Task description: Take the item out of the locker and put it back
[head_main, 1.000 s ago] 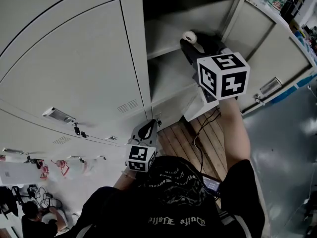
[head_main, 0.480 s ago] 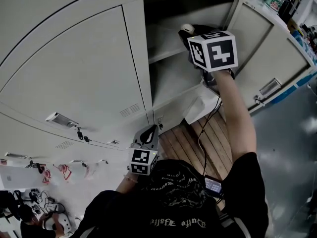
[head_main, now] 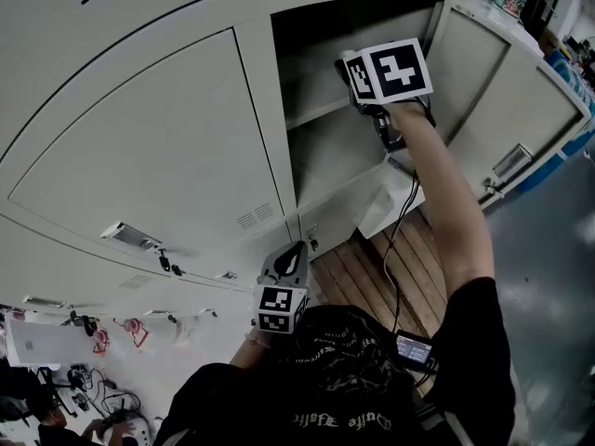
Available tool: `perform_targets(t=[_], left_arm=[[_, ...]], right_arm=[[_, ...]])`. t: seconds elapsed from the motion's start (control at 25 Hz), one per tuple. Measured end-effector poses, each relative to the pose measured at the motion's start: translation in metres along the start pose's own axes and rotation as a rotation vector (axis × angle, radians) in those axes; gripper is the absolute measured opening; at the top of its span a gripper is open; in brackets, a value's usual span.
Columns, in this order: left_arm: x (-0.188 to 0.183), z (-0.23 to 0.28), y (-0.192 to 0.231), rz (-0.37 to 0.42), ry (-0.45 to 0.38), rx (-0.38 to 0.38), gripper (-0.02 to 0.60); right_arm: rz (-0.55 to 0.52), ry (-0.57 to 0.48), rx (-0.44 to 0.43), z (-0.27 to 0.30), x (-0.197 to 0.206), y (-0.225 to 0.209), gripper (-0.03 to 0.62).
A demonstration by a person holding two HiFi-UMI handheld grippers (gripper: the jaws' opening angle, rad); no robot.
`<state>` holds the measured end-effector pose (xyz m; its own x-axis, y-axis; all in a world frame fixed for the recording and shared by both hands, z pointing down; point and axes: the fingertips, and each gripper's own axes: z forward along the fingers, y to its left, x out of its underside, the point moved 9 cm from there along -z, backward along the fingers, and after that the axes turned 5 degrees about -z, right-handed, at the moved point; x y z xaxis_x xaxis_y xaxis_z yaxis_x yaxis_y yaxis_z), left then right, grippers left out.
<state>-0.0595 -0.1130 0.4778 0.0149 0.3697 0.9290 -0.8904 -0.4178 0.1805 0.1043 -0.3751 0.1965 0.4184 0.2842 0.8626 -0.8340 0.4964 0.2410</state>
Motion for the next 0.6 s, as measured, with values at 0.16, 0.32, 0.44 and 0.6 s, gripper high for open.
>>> perform_targets(t=[0.16, 0.32, 0.44, 0.6], left_arm=[[0.000, 0.000, -0.001, 0.003, -0.001, 0.003, 0.008], [0.001, -0.001, 0.001, 0.004, 0.005, 0.004, 0.008], [0.000, -0.001, 0.001, -0.004, 0.002, 0.003, 0.008], [0.002, 0.000, 0.001, -0.003, -0.003, 0.003, 0.008]], right_arm=[[0.020, 0.041, -0.014, 0.008, 0.005, -0.002, 0.175], [0.047, 0.065, -0.027, 0.012, 0.011, -0.003, 0.176], [0.047, 0.079, -0.033, 0.013, 0.010, -0.004, 0.176], [0.102, 0.069, -0.065, 0.015, 0.011, -0.008, 0.181]])
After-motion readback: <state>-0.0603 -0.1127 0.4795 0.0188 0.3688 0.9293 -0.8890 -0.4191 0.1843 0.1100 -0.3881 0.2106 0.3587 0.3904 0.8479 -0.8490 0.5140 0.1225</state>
